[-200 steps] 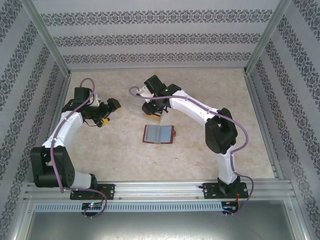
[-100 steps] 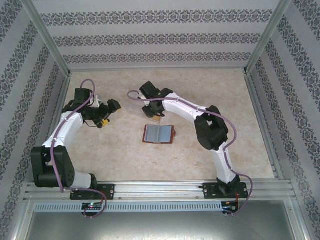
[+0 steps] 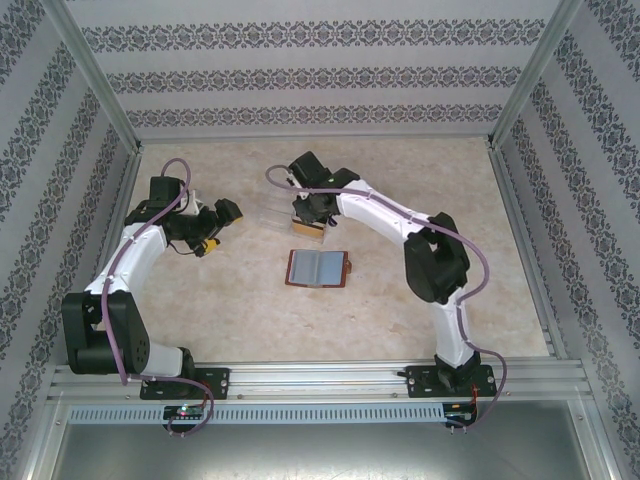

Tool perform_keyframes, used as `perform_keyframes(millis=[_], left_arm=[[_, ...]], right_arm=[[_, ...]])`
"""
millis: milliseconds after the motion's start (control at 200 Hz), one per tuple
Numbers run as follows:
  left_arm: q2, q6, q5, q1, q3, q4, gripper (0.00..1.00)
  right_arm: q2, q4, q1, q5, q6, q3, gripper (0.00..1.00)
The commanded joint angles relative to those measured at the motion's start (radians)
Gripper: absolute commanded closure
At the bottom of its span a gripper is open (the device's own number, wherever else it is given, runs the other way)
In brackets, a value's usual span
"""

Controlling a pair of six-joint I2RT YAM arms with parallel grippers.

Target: Take the credit cards out of the card holder

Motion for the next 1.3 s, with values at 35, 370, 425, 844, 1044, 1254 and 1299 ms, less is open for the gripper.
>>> perform_keyframes(millis=[35,370,425,844,1044,1254,1299], left_arm=[[0.011,-0.006,0.025,0.011,-0.013,0.021,0.01],[0.042,0.055,-0.003,-0.001,-0.015,-0.025,0.01],[0.042,0.052,-0.002,0.0,-0.021,-0.016,0.01],[0.049,0.053,-0.011,-0.004,-0.055,0.018,0.01],[0.089,0.035,0.047,-0.041,-0.061,0.055,0.11],[0.117,-0.02,0.058,-0.14,-0.088,0.136,0.29],[0.128,-0.025,0.043,-0.173,-0.089,0.149,0.33]], right_arm=[[-0.153,-0.004,-0.005,-0.059,0.131,-0.08,0.54],[-0.291,0.025,0.048,-0.14,0.583,-0.41,0.42],[-0.289,0.024,0.072,-0.113,0.616,-0.435,0.38],[-0.106,-0.011,0.106,-0.125,0.642,-0.382,0.36],[-0.067,-0.021,0.097,-0.109,0.645,-0.398,0.43],[-0.068,-0.003,0.084,-0.104,0.643,-0.453,0.53],[-0.069,0.006,0.082,-0.111,0.633,-0.464,0.55]])
